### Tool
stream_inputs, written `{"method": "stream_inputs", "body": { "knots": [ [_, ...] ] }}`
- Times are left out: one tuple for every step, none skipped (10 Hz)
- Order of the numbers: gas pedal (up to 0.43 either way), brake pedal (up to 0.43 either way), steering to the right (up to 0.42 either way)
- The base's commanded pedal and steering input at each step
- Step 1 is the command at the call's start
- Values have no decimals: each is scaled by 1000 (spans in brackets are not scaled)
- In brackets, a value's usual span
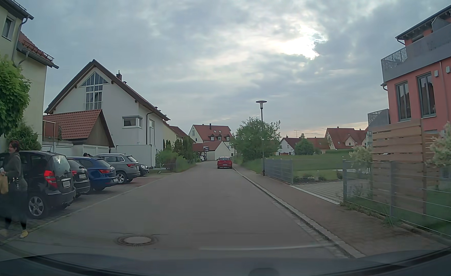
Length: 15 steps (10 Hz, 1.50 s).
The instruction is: Follow the waypoints while adhering to traffic rules and regulations
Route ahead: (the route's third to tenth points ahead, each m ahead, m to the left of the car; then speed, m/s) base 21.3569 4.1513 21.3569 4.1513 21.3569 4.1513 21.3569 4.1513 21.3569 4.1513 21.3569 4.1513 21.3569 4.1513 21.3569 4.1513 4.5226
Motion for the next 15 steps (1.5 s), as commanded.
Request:
{"method": "stream_inputs", "body": {
  "knots": [
    [87, 0, -44],
    [79, 0, -38],
    [79, 0, -29],
    [79, 0, -20],
    [79, 0, -12],
    [79, 0, -9],
    [79, 0, -7],
    [79, 0, -5],
    [79, 0, -4],
    [79, 0, -4],
    [79, 0, -4],
    [67, 0, -4],
    [67, 0, -4],
    [67, 0, -4],
    [67, 0, -3]
  ]
}}
